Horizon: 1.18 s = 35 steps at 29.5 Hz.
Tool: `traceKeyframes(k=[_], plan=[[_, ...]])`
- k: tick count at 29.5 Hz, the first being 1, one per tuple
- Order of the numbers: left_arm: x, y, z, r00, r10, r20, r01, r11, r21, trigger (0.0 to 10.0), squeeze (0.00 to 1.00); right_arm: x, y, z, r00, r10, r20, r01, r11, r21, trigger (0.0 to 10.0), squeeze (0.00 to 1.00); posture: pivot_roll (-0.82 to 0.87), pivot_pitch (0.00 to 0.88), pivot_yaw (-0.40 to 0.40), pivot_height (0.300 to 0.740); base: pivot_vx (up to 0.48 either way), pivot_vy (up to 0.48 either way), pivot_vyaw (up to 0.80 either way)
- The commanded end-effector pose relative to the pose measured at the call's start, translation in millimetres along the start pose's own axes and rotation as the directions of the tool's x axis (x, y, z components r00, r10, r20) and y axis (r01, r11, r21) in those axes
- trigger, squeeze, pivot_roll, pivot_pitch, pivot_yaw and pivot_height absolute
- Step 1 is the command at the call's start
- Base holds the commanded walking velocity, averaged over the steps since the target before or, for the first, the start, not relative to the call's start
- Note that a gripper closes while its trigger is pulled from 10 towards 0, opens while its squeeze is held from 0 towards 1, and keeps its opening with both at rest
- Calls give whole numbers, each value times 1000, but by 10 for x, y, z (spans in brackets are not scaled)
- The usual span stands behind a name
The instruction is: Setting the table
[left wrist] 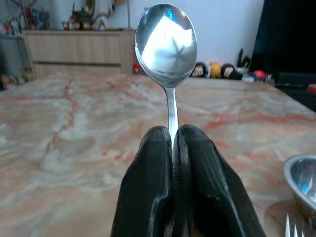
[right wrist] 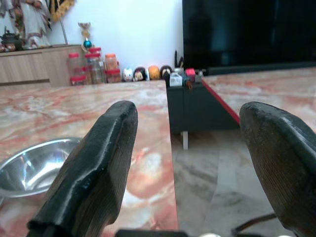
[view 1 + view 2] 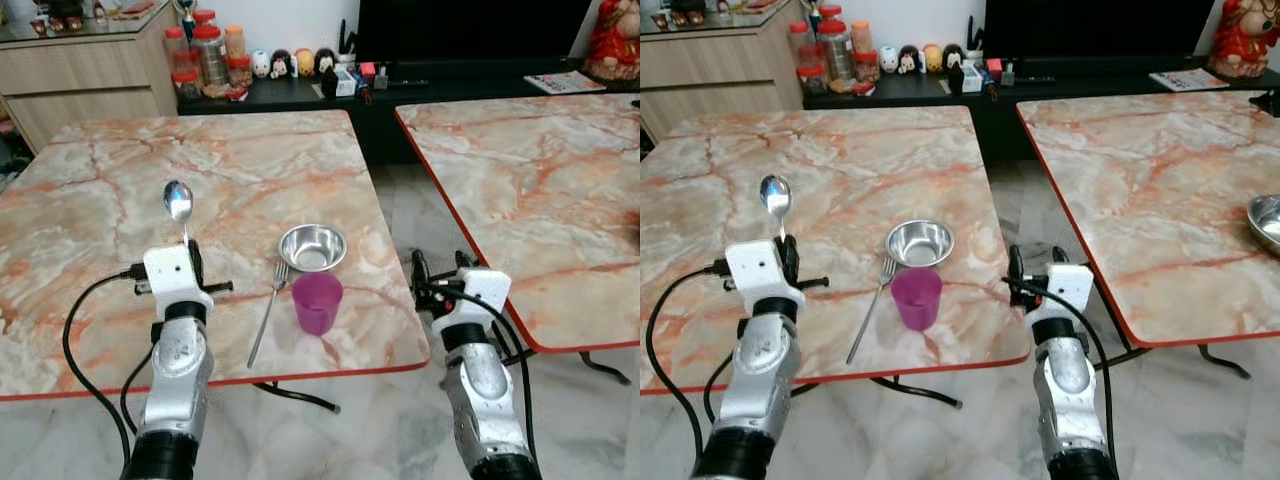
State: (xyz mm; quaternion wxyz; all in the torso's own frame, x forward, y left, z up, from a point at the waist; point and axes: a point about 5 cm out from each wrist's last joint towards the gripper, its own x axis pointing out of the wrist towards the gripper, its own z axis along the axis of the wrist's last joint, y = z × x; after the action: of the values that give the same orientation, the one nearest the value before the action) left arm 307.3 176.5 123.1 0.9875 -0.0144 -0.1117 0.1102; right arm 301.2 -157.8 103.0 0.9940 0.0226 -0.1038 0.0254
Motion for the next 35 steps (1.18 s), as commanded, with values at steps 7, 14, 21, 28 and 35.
traceKeyframes(k=[7,14,21,28,35], plan=[[-39,18,8,999,20,30,-21,1000,9,10000,0,17,28,45,1000,5,17,-4,1000,-19,10000,0,-45,0,0,740,0,0,0],[-28,16,29,999,29,45,-29,1000,12,10000,0,40,46,71,1000,13,22,-12,1000,-25,10000,0,-45,0,-8,740,0,0,0],[1,4,67,997,37,60,-38,999,10,10000,0,60,53,115,999,17,39,-16,1000,-23,10000,0,-42,0,-12,740,0,0,0],[21,22,89,996,46,70,-47,999,12,10000,0,71,68,129,999,20,41,-19,999,-31,10000,0,-41,0,-10,740,0,-252,0],[32,17,100,996,47,75,-48,999,13,10000,0,76,66,136,999,18,40,-17,999,-29,10000,0,-41,0,-9,740,0,-301,0]])
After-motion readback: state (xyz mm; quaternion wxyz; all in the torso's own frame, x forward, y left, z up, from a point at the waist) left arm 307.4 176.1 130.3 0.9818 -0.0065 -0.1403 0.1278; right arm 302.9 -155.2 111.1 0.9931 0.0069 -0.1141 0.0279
